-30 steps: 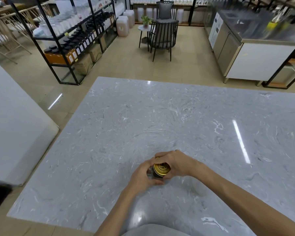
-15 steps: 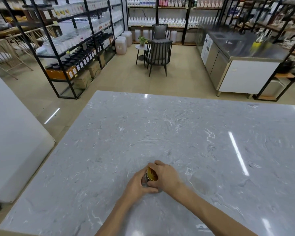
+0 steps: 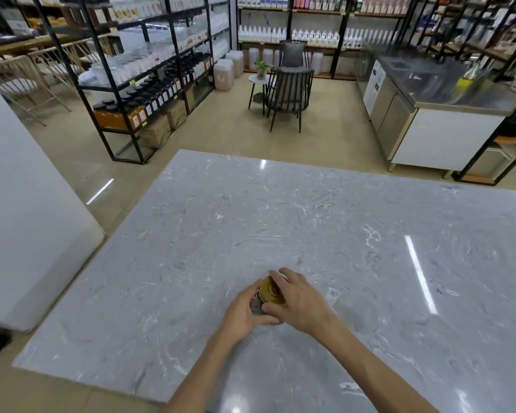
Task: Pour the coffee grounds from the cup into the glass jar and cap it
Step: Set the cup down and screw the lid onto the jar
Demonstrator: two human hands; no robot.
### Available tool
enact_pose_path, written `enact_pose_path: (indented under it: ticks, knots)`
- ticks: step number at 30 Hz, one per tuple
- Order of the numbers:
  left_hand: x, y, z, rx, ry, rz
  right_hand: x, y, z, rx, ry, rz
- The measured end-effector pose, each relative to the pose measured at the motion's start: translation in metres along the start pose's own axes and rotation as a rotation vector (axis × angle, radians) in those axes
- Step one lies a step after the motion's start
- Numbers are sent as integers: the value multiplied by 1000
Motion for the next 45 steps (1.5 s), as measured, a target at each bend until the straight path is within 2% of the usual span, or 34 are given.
enact_pose_path:
  ticks: [2, 3, 6, 7, 8, 11, 13, 15, 17, 19, 21, 23, 25, 26, 28, 30, 31, 32, 33, 36, 38, 41, 43, 45]
  knots:
    - [0, -1, 0, -5, 39, -2, 5, 0, 2, 23, -21, -152]
    - [0, -1, 0, -4, 51, -1, 8, 0, 5, 0, -65, -133]
    - [-4, -1, 0, 1, 97, -11, 15, 3, 14, -92, -125, 108]
    - [-5, -2, -1, 1, 114, -16, 15, 4, 15, -97, -134, 116]
    - [-5, -3, -1, 4, 119, -19, 14, 8, 14, -105, -137, 60]
    - [-3, -9, -4, 34, 140, -21, 10, 14, 8, -102, -35, -275]
    - [-4, -12, -1, 20, 159, 1, 7, 13, 11, -269, 39, -333]
    - [-5, -14, 9, -103, 155, -4, 11, 14, 22, -490, 64, -211]
    - [-5, -18, 19, -177, 75, -24, 24, 17, 38, -565, 120, -54]
    - [-2, -20, 16, -137, 69, -13, 29, 21, 48, -575, 131, 3]
    - [-8, -26, 3, -5, 193, -32, 27, 18, 55, -537, -24, -129]
    - [-11, -28, -12, 114, 301, -9, 19, 13, 57, -479, -201, -400]
    - [-14, -28, -12, 125, 274, 27, 12, 12, 50, -484, -247, -500]
    - [-11, -27, -8, 70, 258, 40, 11, 14, 47, -514, -219, -452]
    - [-4, -28, 5, -77, 211, 23, 18, 19, 48, -574, -118, -242]
    - [10, -31, 11, -147, 245, 74, 27, 23, 51, -603, -18, -33]
    - [13, -33, 9, -174, 250, 82, 29, 24, 51, -600, 5, 27]
    - [7, -35, 6, -127, 262, 94, 29, 25, 52, -590, -4, 42]
    - [-1, -31, 3, -71, 206, 75, 26, 24, 52, -579, -52, 3]
    - [-10, -19, -10, 138, 268, -7, 15, 17, 54, -500, -223, -332]
    - [-10, -19, -5, 107, 241, 37, 10, 14, 49, -510, -209, -366]
    - [-8, -25, 26, -126, 13, -46, 20, 13, 49, -578, -41, -78]
    - [-7, -29, 36, -254, 74, -53, 31, 15, 51, -592, 106, 109]
    - [-10, -26, 29, -201, 103, -50, 36, 17, 50, -577, 160, 206]
Point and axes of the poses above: each hand's wrist, its own y-axis towards the middle knuckle, its own z-axis out of the palm, x = y × z, the point moved 2 cm from there along y, towards the middle knuckle, and after that the axes turned 15 degrees about x, right-handed, at the moved point
